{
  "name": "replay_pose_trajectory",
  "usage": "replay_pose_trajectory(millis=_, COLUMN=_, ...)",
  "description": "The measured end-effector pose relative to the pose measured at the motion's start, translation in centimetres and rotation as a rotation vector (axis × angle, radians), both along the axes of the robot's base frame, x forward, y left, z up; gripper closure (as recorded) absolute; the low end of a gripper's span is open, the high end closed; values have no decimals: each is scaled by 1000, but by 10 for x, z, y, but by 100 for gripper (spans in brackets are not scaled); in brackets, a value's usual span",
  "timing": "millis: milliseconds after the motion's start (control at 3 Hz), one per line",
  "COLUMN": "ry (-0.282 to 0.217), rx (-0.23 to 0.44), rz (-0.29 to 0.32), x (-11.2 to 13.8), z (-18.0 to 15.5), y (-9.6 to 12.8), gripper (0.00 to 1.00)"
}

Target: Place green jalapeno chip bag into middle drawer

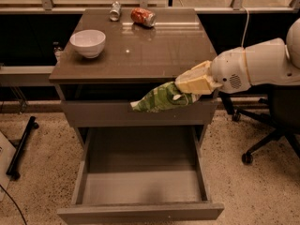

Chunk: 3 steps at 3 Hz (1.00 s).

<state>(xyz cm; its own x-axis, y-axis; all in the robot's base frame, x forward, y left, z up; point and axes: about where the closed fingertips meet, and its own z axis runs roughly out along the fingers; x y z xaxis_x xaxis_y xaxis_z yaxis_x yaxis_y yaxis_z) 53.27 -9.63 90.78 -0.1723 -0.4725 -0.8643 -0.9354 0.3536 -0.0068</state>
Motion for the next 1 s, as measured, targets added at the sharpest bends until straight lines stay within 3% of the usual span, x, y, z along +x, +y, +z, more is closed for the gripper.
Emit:
replay_pose_trajectory(millis=667, ry=169, rx=-42, rz=-5, x=2, z=-113, y=51, gripper=100)
replay_pose_trajectory(millis=1000, ry=197, rx=-66, rz=5, x=11, z=-148, y=71, gripper=100)
